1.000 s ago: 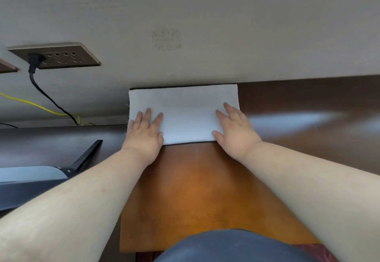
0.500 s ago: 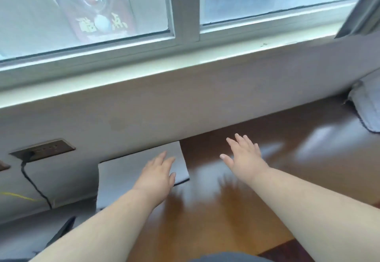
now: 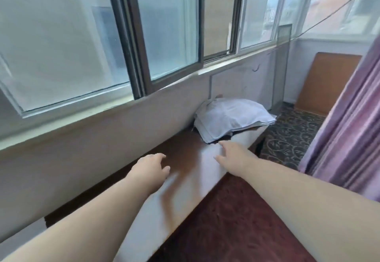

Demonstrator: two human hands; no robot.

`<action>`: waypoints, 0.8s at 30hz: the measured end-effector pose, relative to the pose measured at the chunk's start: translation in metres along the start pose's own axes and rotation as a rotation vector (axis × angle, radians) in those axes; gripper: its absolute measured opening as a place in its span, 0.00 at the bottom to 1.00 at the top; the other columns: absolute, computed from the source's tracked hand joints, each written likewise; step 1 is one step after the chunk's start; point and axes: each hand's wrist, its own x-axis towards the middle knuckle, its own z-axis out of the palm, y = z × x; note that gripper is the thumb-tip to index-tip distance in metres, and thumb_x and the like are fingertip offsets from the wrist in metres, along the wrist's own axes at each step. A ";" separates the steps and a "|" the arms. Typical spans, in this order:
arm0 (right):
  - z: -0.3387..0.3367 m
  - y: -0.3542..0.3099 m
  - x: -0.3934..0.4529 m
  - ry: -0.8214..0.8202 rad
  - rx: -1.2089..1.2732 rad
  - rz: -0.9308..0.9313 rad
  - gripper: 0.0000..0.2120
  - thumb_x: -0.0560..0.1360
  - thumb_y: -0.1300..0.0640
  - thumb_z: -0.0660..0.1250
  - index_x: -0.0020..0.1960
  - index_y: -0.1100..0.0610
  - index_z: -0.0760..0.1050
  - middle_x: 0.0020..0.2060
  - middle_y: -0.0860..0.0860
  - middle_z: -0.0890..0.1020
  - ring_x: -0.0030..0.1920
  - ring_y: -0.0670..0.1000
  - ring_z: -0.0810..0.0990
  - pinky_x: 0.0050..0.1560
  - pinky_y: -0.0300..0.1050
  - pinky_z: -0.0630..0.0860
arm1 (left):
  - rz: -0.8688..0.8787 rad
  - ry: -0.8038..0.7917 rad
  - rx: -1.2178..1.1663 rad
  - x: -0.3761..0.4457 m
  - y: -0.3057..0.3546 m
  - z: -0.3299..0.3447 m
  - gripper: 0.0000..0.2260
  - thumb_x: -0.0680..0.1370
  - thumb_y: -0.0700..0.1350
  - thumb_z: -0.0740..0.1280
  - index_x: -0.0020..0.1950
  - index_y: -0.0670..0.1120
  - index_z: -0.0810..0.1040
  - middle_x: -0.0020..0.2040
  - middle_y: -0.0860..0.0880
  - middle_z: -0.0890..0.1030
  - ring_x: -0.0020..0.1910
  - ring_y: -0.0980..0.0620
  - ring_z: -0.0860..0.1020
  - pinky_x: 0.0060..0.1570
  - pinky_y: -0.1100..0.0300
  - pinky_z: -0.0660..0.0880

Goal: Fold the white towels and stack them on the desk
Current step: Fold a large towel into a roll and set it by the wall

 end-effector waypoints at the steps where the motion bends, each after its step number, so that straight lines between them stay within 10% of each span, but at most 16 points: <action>1: -0.015 0.019 -0.005 0.010 -0.010 0.012 0.29 0.77 0.46 0.64 0.75 0.57 0.66 0.71 0.56 0.72 0.71 0.57 0.69 0.70 0.48 0.65 | 0.008 0.006 -0.018 0.006 0.025 0.000 0.24 0.77 0.58 0.62 0.72 0.53 0.70 0.67 0.50 0.76 0.65 0.48 0.74 0.64 0.53 0.71; 14: -0.061 0.186 -0.007 0.128 0.008 0.209 0.30 0.77 0.45 0.65 0.76 0.56 0.65 0.72 0.56 0.70 0.72 0.57 0.67 0.72 0.50 0.63 | 0.114 -0.003 -0.062 0.062 0.180 0.057 0.25 0.78 0.55 0.62 0.74 0.51 0.67 0.72 0.51 0.71 0.70 0.48 0.69 0.67 0.51 0.68; 24: -0.072 0.254 0.152 0.108 -0.077 0.155 0.30 0.78 0.47 0.65 0.76 0.57 0.64 0.73 0.54 0.69 0.73 0.54 0.65 0.74 0.48 0.59 | 0.098 -0.020 -0.104 0.246 0.207 0.105 0.26 0.78 0.56 0.62 0.75 0.51 0.65 0.73 0.52 0.68 0.71 0.50 0.67 0.67 0.53 0.67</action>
